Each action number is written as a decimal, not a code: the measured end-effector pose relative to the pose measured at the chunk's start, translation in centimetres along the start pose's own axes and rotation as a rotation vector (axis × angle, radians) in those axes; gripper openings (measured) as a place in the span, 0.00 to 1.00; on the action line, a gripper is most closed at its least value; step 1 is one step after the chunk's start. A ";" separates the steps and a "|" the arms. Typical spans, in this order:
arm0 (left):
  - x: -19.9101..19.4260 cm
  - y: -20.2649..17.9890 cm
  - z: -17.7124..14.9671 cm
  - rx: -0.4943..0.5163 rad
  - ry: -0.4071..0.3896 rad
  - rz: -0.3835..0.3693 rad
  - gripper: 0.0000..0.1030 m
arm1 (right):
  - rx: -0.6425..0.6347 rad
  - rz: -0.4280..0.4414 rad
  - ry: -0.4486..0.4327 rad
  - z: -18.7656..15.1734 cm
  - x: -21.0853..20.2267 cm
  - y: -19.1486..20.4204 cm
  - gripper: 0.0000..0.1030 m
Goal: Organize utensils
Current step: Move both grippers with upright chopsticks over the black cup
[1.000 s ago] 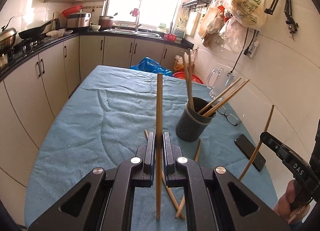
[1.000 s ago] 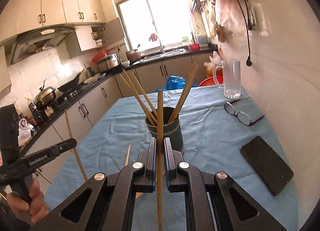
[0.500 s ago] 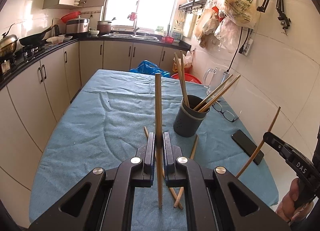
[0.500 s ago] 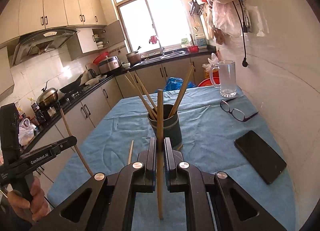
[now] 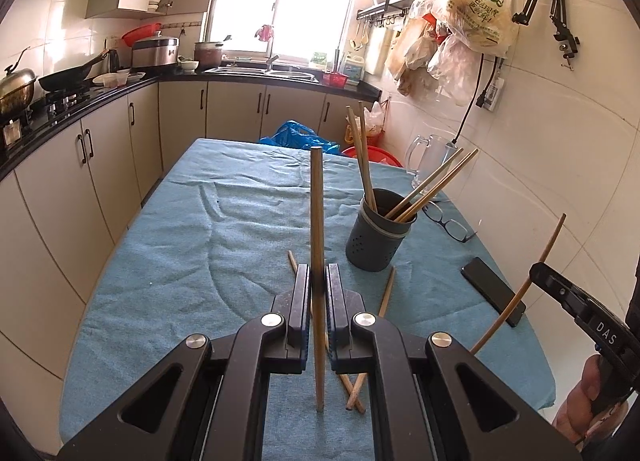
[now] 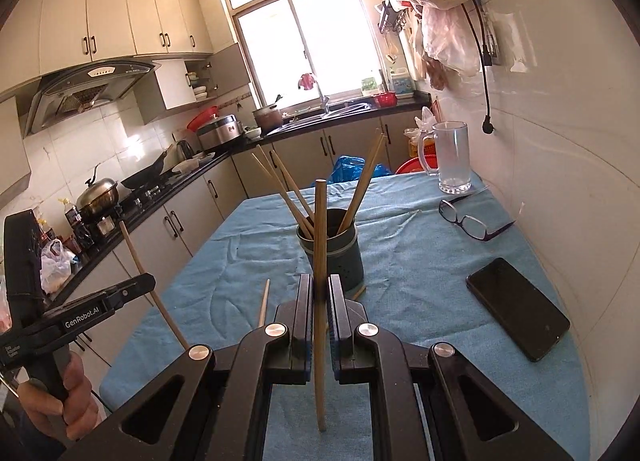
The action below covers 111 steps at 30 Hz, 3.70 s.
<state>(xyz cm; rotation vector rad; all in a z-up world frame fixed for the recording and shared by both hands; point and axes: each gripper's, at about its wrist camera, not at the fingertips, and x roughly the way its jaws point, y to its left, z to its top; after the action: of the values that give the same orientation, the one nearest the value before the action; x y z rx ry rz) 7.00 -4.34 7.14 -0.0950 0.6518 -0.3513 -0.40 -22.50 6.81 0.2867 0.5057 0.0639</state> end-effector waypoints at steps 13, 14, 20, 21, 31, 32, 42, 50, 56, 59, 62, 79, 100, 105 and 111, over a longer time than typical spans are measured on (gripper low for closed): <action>-0.3 -0.2 0.2 0.000 -0.011 -0.002 0.06 | 0.009 0.003 -0.012 0.4 -0.6 0.1 0.07; -0.4 -0.2 0.2 -0.001 -0.011 -0.004 0.06 | 0.010 0.003 -0.013 0.4 -0.6 0.1 0.07; -0.8 -0.2 0.3 -0.003 -0.018 -0.002 0.06 | 0.011 0.002 -0.018 0.6 -0.7 0.2 0.07; -0.8 -0.2 0.4 -0.003 -0.018 -0.003 0.06 | 0.009 0.003 -0.018 0.6 -0.7 0.1 0.07; -1.0 -0.3 0.6 -0.003 -0.020 -0.005 0.06 | 0.017 0.002 -0.027 0.9 -1.0 0.1 0.07; -1.0 -0.2 0.6 -0.002 -0.019 -0.005 0.06 | 0.018 0.003 -0.027 1.0 -1.0 0.1 0.07; -1.0 -0.4 0.9 -0.001 -0.019 -0.009 0.06 | 0.024 0.007 -0.032 1.5 -1.0 0.1 0.07; -1.0 -0.7 1.3 -0.001 -0.019 -0.012 0.06 | 0.026 0.009 -0.038 1.8 -1.2 0.1 0.07; -0.9 -1.1 1.5 0.002 -0.017 -0.017 0.06 | 0.029 0.012 -0.040 2.0 -1.2 0.1 0.07; -0.9 -1.3 1.6 0.003 -0.016 -0.020 0.06 | 0.027 0.015 -0.042 2.1 -1.2 0.2 0.07; -0.9 -1.4 1.7 0.005 -0.014 -0.024 0.06 | 0.025 0.016 -0.047 2.3 -1.3 0.3 0.07; -0.8 -1.8 2.8 0.023 -0.021 -0.045 0.06 | 0.023 0.024 -0.061 3.5 -1.1 0.5 0.07; 0.9 -3.6 7.2 0.052 -0.046 -0.102 0.06 | 0.043 0.005 -0.106 6.8 0.6 -0.9 0.07; 1.4 -4.4 9.5 0.064 -0.071 -0.117 0.06 | 0.051 0.003 -0.132 8.6 1.4 -1.1 0.07; 2.2 -5.2 12.9 0.058 -0.110 -0.125 0.06 | 0.057 0.002 -0.178 11.5 2.5 -0.9 0.07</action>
<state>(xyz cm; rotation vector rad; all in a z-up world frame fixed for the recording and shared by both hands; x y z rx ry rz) 15.01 -10.29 17.09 -0.0988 0.5278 -0.4821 7.38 -25.95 14.96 0.3455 0.3307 0.0252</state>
